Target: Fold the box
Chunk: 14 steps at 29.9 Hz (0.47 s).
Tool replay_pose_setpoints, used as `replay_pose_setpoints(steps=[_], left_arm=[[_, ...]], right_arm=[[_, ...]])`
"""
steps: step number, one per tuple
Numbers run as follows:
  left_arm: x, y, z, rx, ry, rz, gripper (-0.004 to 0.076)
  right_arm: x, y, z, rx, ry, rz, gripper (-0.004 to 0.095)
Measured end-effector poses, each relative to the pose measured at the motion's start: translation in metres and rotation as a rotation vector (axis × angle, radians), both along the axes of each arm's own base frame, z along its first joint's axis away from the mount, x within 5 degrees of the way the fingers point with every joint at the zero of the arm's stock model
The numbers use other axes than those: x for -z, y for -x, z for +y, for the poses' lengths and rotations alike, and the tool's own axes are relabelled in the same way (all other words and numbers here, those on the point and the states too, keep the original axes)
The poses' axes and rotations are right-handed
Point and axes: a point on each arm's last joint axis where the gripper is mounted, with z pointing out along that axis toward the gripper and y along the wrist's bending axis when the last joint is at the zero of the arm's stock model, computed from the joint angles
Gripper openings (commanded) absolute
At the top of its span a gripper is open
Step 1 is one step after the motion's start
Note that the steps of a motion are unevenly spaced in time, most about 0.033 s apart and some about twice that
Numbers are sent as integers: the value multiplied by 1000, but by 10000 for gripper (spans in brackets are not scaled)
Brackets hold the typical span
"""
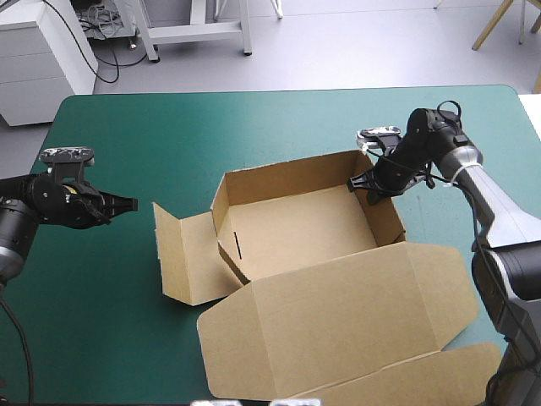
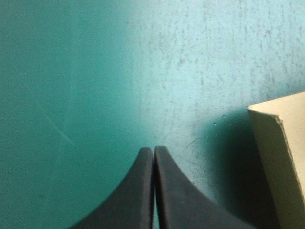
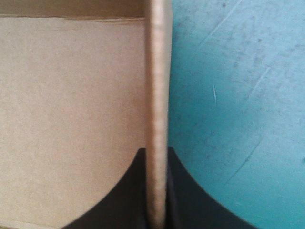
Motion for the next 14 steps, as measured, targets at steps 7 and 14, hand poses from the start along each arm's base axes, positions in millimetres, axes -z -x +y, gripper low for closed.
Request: replay_pose_setpoints(steps=[7, 14], left_arm=[[-1, -5, 0, -6, 4, -44, -8], [-2, -9, -9, 97, 55, -84, 39]], right_arm=[[-56, 22, -32, 73, -16, -133, -19], [-106, 53, -70, 181, -18, -264, -19]])
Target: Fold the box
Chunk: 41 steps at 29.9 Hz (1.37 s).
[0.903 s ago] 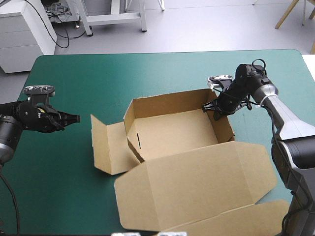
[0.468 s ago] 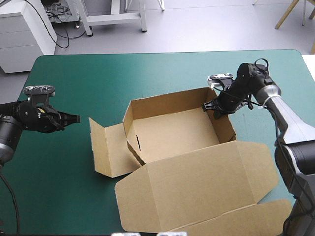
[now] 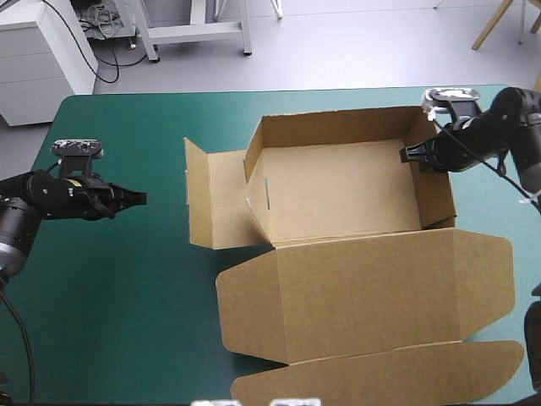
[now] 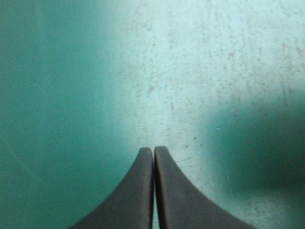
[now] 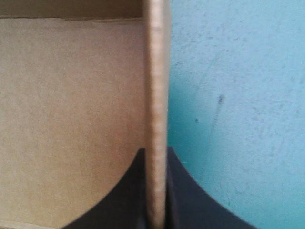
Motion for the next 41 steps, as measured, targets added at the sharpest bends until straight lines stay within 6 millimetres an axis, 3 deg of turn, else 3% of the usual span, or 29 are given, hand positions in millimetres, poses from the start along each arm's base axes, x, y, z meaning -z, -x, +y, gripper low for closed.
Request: replay_pose_setpoints(steps=[3, 6, 9, 12, 19, 30, 41], left_arm=[[-2, -1, -7, 39, 64, -20, 123], [-5, -2, -13, 67, 130, -42, 275], [-8, -3, -17, 81, 185, -64, 446], [-10, -3, -20, 79, 239, -74, 561], [-13, -2, -28, 81, 353, -63, 566], [-8, 6, -33, 159, 367, 39, 566], [-5, 10, -36, 218, 369, 89, 566]], right_arm=[[-18, 15, -6, 19, 2, -50, -19], [-32, 30, -5, 14, -2, -93, -19], [-37, 41, -2, -2, -20, -106, -19], [-32, 50, 0, -16, -34, -90, -19], [-13, 58, 2, -39, -48, -41, -19], [-22, 66, 11, -86, -129, -86, -19], [-28, 53, 10, -14, -175, -212, -19]])
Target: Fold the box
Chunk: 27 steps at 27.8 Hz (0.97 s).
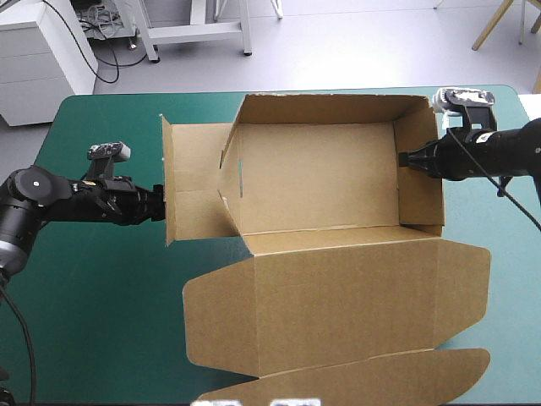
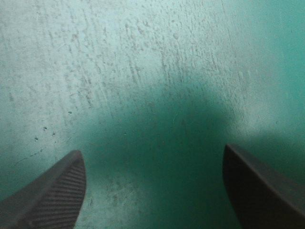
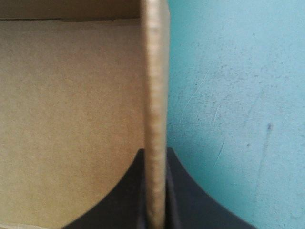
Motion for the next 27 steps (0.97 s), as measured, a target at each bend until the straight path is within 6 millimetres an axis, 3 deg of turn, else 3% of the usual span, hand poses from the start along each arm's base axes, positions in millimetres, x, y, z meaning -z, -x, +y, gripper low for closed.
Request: replay_pose_setpoints(steps=[5, 14, 20, 25, 27], left_arm=[[-3, 0, -3, 19, 44, -18, 566], [-9, -1, -9, 47, 123, -54, 566], [-13, 1, -13, 88, 171, -77, 566], [-13, 3, -15, 113, 179, -68, 566], [-13, 3, -15, 117, 179, -66, 566]], right_arm=[[15, -15, 1, 0, -3, 42, -19], [64, -55, 19, -40, -8, 171, -19], [94, -76, 47, -63, -16, 206, -19], [121, -89, 89, -105, -76, 221, -19], [125, -91, 97, -111, -91, 222, -19]])
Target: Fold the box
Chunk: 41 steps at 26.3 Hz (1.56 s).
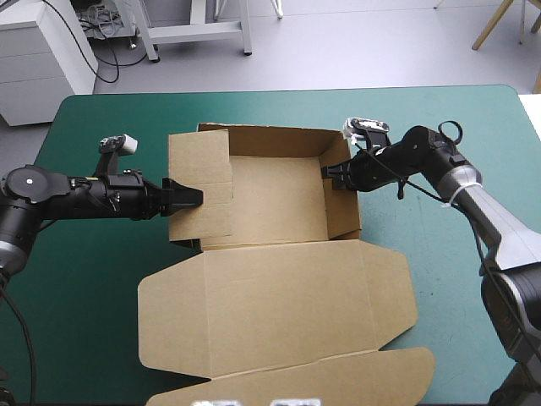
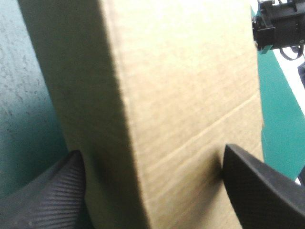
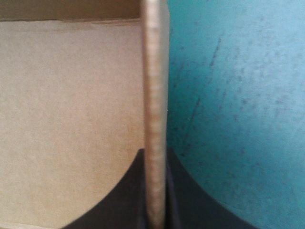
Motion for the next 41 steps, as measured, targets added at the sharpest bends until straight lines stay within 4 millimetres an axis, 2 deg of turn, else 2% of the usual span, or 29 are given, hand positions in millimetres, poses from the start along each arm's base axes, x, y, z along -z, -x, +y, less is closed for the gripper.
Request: replay_pose_setpoints(steps=[6, 12, 15, 19, 21, 28, 29, 35, 41], left_arm=[[2, 0, 1, 7, -25, -1, 542], [7, 1, 5, 4, -98, 22, 458], [17, 4, 6, -14, -231, 95, 440], [24, 6, -2, -51, -352, 139, 420], [26, 5, -5, -100, -409, 149, 364], [28, 3, -14, -180, -503, 123, 22], [28, 3, -15, -187, -513, 117, -8], [33, 0, -18, -249, -577, 137, -10], [49, -12, -27, -223, -599, 192, -10]], right_arm=[[9, -1, 22, -21, -14, -11, -19], [7, 4, 50, -55, -13, -83, -15], [8, 9, 65, -81, 13, -114, -15], [8, 12, 73, -101, 31, -128, -15], [8, 14, 77, -109, 32, -130, -15], [8, 16, 78, -99, 25, -116, -15], [9, 16, 78, -97, 24, -113, -15], [9, 18, 77, -98, 32, -81, -15], [6, 24, 71, -93, 93, -55, -15]])
